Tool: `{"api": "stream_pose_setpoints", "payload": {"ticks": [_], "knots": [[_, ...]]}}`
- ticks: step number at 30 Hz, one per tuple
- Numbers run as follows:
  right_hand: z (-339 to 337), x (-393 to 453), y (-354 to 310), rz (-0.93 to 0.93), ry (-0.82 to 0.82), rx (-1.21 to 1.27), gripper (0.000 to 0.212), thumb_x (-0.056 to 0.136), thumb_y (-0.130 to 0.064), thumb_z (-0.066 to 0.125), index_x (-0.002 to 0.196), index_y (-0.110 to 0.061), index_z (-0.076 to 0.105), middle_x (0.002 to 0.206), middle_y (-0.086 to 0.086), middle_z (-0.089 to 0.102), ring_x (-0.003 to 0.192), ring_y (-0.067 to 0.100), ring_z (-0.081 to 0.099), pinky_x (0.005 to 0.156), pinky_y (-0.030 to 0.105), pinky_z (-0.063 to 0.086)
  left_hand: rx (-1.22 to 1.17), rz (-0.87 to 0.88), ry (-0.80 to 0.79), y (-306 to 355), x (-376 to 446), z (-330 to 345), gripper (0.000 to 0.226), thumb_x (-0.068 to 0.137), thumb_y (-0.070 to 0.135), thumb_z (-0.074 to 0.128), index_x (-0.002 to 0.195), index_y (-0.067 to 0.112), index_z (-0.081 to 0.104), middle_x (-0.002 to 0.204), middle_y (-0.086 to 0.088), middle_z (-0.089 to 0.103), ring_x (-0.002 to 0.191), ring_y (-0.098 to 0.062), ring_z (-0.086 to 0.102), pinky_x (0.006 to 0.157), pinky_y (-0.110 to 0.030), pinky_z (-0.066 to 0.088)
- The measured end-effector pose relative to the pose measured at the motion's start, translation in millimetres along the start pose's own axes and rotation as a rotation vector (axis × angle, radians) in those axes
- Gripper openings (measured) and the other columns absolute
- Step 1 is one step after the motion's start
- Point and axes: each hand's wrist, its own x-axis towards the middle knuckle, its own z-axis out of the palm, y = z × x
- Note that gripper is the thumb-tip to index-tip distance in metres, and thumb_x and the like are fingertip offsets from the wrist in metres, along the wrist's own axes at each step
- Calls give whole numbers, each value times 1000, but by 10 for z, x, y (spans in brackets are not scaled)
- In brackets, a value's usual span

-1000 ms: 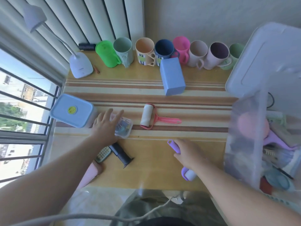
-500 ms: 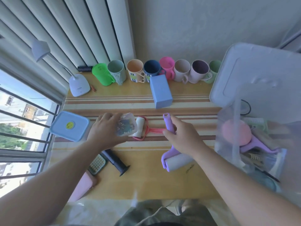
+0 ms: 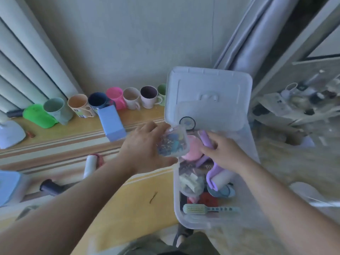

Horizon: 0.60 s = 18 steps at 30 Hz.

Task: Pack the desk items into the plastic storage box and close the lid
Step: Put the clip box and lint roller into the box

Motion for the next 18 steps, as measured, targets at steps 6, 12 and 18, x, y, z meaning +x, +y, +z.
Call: {"api": "stream_pose_setpoints", "payload": {"ticks": [6,12,18], "knots": [[364,-284,917,100,-34,-124,49,94,-48,63,140,-47,47,81,-12,63,75,13,60,73,40,54,64,44,-92,737,352,681,108,62,94,51,149,31,44,118,1,57,111,-28,54,98,-42,46],[538,-261,1247,194,-165,-186,65,95,-46,67,151,-28,38,118,7,67,104,31,64,87,45,54,127,19,-251,883,480,1202,101,65,79,68,150,32,38,130,0,53,120,-29,50,103,-42,44],[183,-218,1222,43,-75,-84,104,88,-32,77,163,-47,7,155,4,33,130,28,53,101,42,52,180,14,-310,893,529,1417,98,62,72,75,146,36,37,129,2,53,115,-27,47,96,-42,48]]}}
